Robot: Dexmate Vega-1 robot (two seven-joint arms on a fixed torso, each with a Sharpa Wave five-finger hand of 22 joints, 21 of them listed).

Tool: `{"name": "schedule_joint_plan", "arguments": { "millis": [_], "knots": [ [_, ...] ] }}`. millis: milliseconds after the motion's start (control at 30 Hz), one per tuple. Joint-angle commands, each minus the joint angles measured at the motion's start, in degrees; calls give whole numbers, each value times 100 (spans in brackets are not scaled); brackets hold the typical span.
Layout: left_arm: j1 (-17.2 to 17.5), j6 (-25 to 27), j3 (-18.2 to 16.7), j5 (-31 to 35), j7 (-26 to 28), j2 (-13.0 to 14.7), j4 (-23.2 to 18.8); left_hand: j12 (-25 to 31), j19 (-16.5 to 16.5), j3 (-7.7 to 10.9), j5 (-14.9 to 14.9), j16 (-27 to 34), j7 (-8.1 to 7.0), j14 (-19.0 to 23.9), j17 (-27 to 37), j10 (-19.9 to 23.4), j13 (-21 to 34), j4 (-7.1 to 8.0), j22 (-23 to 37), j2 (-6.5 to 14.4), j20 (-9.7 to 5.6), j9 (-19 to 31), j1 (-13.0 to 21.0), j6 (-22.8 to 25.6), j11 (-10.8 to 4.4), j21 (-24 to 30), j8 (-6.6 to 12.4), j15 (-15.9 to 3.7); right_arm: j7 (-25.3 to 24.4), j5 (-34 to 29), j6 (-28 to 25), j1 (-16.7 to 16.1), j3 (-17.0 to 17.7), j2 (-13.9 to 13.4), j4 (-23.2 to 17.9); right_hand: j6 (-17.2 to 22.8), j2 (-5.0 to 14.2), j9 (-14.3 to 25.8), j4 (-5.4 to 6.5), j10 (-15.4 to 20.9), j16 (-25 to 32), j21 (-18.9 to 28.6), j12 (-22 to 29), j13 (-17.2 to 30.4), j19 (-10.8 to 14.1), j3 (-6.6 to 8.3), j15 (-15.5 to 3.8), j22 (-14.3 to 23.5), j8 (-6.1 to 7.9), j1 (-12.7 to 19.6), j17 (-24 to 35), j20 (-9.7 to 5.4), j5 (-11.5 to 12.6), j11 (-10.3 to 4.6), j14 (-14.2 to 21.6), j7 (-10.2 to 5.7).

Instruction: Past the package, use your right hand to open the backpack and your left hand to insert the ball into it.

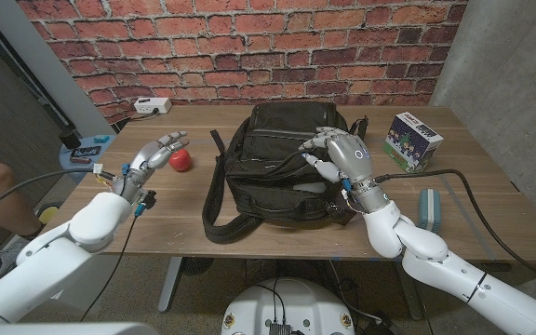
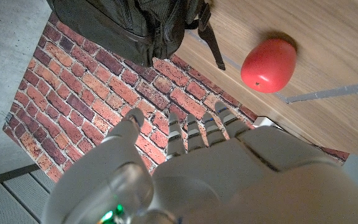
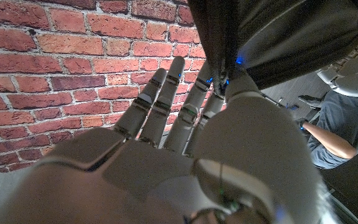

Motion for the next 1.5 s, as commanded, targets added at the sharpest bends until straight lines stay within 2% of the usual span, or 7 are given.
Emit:
{"name": "schedule_joint_plan", "arguments": {
  "millis": [33, 267, 333, 667, 900, 1267, 1500],
  "knots": [
    [149, 416, -245, 599, -117, 16, -237, 20, 78, -8, 33, 23, -52, 73, 14, 89, 29, -67, 14, -11, -33, 12, 89, 175, -41, 14, 65, -48, 61, 23, 130, 246, -59, 93, 166, 57, 20, 19, 2, 27, 28, 13, 50, 46, -19, -35, -827, 27, 65, 78, 38, -575, 64, -16, 64, 6],
    [173, 656, -300, 1157, 0, -1, -378, 50, 154, -5, 79, 49, -52, 196, 12, 217, 28, -180, 10, -48, -23, 10, 155, 314, -72, 27, 81, -63, 70, 46, 202, 433, -94, 164, 310, 56, 27, 23, 4, 38, 29, 12, 74, 83, -30, -53, -826, 27, 68, 97, 60, -575, 72, -31, 90, 20],
    [167, 735, -320, 1289, -2, 5, -408, 63, 180, 2, 98, 57, -52, 238, 13, 269, 28, -212, 10, -48, -21, 10, 180, 360, -58, 32, 86, -64, 84, 44, 204, 494, -114, 193, 364, 10, 46, 27, 22, -3, 23, -4, 70, 108, -81, -67, -824, 29, 51, 89, 73, -615, 75, -57, 94, 5],
    [101, 1299, -358, 1948, -236, 225, -589, 55, 209, 10, 136, 47, -66, 264, 15, 292, 31, -269, 12, -46, -7, 12, 231, 409, -100, 32, 77, -64, 91, 87, 269, 760, -168, 288, 570, -10, 107, 42, 33, 5, 23, 0, 129, 212, -131, -106, -832, 34, 48, 146, 141, -648, 70, -99, 124, -9],
    [2, 1409, -328, 2184, -388, 296, -555, 44, 223, -7, 148, 39, -69, 268, 17, 287, 33, -287, 13, -62, -10, 13, 239, 397, -70, 31, 56, -71, 129, 102, 327, 937, -230, 324, 703, -6, 115, 50, 30, 6, 22, 12, 165, 279, -129, -140, -834, 35, 53, 182, 185, -646, 67, -104, 154, -9],
    [-14, 1456, -419, 2417, -579, 345, -528, 28, 253, -66, 155, 25, -106, 261, 20, 286, 36, -305, 15, -123, -6, 16, 223, 373, -108, 30, 25, -102, 130, 155, 323, 1144, -294, 439, 855, 1, 135, 56, 41, 18, 5, 19, 210, 357, -138, -177, -835, 36, 60, 205, 228, -650, 67, -109, 182, -3],
    [-42, 1672, -441, 2603, -691, 379, -569, 49, 259, -93, 168, 18, -137, 262, 19, 371, 42, -331, 17, -150, 29, 16, 239, 388, -151, 23, 15, -107, 130, 243, 377, 1266, -315, 474, 962, 4, 144, 58, 49, 20, -5, 25, 229, 395, -132, -198, -833, 35, 63, 210, 249, -636, 67, -110, 203, -3]
  ]
}}
